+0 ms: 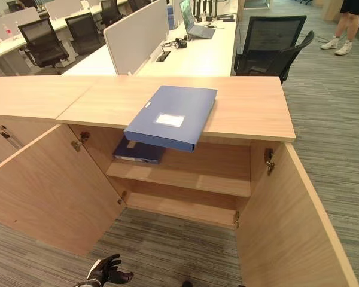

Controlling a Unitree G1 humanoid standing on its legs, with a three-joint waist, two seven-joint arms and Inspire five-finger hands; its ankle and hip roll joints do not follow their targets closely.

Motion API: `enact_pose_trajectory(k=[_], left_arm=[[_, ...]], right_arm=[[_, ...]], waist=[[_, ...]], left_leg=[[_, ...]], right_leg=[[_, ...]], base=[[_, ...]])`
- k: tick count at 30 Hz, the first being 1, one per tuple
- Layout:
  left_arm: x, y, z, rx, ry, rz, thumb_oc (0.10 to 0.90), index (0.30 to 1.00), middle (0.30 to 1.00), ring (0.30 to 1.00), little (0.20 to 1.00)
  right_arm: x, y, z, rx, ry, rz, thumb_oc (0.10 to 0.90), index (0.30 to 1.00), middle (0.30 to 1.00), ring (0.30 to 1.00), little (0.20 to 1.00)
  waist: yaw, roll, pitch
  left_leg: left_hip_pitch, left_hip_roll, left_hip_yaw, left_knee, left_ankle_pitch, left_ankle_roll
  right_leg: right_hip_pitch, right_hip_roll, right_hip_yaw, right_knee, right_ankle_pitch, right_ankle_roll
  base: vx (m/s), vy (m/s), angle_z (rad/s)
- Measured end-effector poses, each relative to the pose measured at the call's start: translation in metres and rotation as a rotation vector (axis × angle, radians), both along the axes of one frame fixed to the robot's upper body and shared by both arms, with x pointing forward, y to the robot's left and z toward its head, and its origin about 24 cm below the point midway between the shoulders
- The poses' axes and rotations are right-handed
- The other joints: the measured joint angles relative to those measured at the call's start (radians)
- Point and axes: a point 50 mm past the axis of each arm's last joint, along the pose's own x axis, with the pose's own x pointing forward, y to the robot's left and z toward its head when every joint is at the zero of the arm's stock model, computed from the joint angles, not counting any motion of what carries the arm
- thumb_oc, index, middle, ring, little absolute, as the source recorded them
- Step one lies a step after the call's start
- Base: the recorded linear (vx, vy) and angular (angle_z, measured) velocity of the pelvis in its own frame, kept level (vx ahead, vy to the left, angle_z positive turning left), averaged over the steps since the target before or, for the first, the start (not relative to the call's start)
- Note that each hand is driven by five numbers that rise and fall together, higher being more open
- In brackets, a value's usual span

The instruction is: Put the empty folder in the office cabinet

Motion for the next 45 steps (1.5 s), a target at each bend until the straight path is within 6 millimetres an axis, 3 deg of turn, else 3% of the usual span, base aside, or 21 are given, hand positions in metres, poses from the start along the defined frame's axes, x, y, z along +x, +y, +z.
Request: enact_pose_trajectory(k=[3,4,5,7,12,14,18,23,28,34,39,45], left_arm=[[0.001,-0.003,0.0,-0.005,-0.003,-0.009,0.8,0.9,0.9,0.9,0.9],[0.006,-0.005,0.001,-0.009,-0.015,-0.016,0.8,0.9,0.9,0.9,0.9],[0.009,-0.004,0.003,-0.008,-0.033,-0.012,0.8,0.9,0.9,0.9,0.9],[0.005,-0.004,0.002,-0.006,-0.02,-0.014,0.8,0.9,0.9,0.9,0.9],[0.003,-0.005,0.001,-0.006,-0.022,-0.021,0.8,0.9,0.9,0.9,0.9],[0.002,-0.005,0.001,-0.005,-0.019,-0.024,0.8,0.9,0.9,0.9,0.9],[0.001,-0.005,0.001,-0.005,-0.015,-0.03,0.8,0.9,0.9,0.9,0.9],[-0.014,0.007,-0.001,0.026,0.024,-0.02,0.8,0.9,0.9,0.9,0.9],[-0.023,0.016,-0.002,0.047,0.047,-0.008,0.8,0.9,0.9,0.9,0.9],[-0.024,0.012,-0.003,0.038,0.051,-0.02,0.8,0.9,0.9,0.9,0.9],[-0.007,0.004,0.008,0.03,-0.059,-0.062,0.8,0.9,0.9,0.9,0.9],[0.056,-0.003,0.07,0.152,-0.503,-0.182,0.8,0.9,0.9,0.9,0.9]], right_arm=[[0.005,0.0,0.001,-0.005,-0.009,0.015,0.8,0.9,0.9,0.9,0.9],[0.007,0.0,0.001,-0.009,-0.01,0.026,0.8,0.9,0.9,0.9,0.9],[0.012,0.001,0.002,-0.006,-0.021,0.034,0.8,0.9,0.9,0.9,0.9],[0.012,0.001,0.002,-0.007,-0.03,0.036,0.8,0.9,0.9,0.9,0.9],[0.008,0.002,0.001,-0.007,-0.018,0.045,0.8,0.9,0.9,0.9,0.9],[0.006,0.005,0.0,-0.001,-0.007,0.054,0.8,0.9,0.9,0.9,0.9],[0.004,0.01,-0.002,0.015,0.0,0.053,0.8,0.9,0.9,0.9,0.9],[0.007,0.02,-0.003,0.042,-0.017,0.045,0.8,0.9,0.9,0.9,0.9],[0.01,0.027,-0.004,0.054,-0.028,0.077,0.8,0.9,0.9,0.9,0.9],[0.006,0.031,-0.005,0.063,-0.013,0.081,0.8,0.9,0.9,0.9,0.9],[-0.001,0.031,-0.007,0.065,0.001,0.075,0.8,0.9,0.9,0.9,0.9],[-0.001,0.034,-0.006,0.044,-0.026,0.081,0.8,0.9,0.9,0.9,0.9]], waist=[[0.008,0.012,0.008],[0.034,0.023,0.021],[0.054,0.026,0.027],[0.048,0.029,0.026],[0.05,0.044,0.017],[0.051,0.047,0.015],[0.048,0.07,0.0],[0.048,0.071,-0.019],[0.052,0.079,-0.028],[0.05,0.058,-0.055],[0.052,0.054,-0.058],[0.055,0.046,-0.061]], left_leg=[[0.029,0.004,-0.011,-0.27,0.004,0.001],[0.032,-0.025,-0.084,-0.365,0.005,0.002],[0.043,-0.067,-0.131,-0.364,0.008,0.009],[0.07,-0.095,-0.154,-0.364,0.008,0.009],[0.112,-0.112,-0.147,-0.364,-0.011,0.052],[0.131,-0.125,-0.121,-0.365,-0.043,0.103],[0.146,-0.154,-0.101,-0.36,-0.123,0.167],[0.148,-0.229,-0.07,-0.364,-0.137,0.228],[0.155,-0.25,-0.034,-0.364,-0.143,0.251],[0.159,-0.253,-0.021,-0.364,-0.142,0.256],[0.173,-0.253,-0.022,-0.364,-0.142,0.257],[0.172,-0.248,-0.025,-0.364,-0.136,0.256]], right_leg=[[-0.001,0.043,0.013,0.0,-0.014,0.008],[0.003,0.061,0.029,0.003,-0.014,0.004],[0.014,0.073,0.059,0.008,-0.002,-0.005],[0.035,0.076,0.077,0.007,-0.011,-0.005],[0.043,0.068,0.111,0.008,-0.018,0.0],[0.047,0.049,0.124,0.008,-0.017,0.005],[0.041,0.019,0.139,0.008,-0.018,0.061],[0.032,-0.062,0.171,0.008,-0.009,0.127],[0.026,-0.084,0.203,0.008,0.0,0.145],[0.023,-0.086,0.217,0.007,0.006,0.148],[0.032,-0.086,0.218,0.001,0.006,0.148],[0.036,-0.082,0.215,0.0,0.01,0.148]], base=[[0.2,0.079,-0.17],[0.16,0.08,-0.73],[0.14,0.115,-0.78],[0.14,0.122,-0.48],[0.13,0.123,-0.18],[0.1,0.127,-0.1],[0.07,0.133,-0.08],[0.04,0.063,-0.14],[0.02,0.062,-0.22],[0.0,0.03,-0.06],[-0.02,-0.023,0.0],[-0.03,-0.084,0.01]])
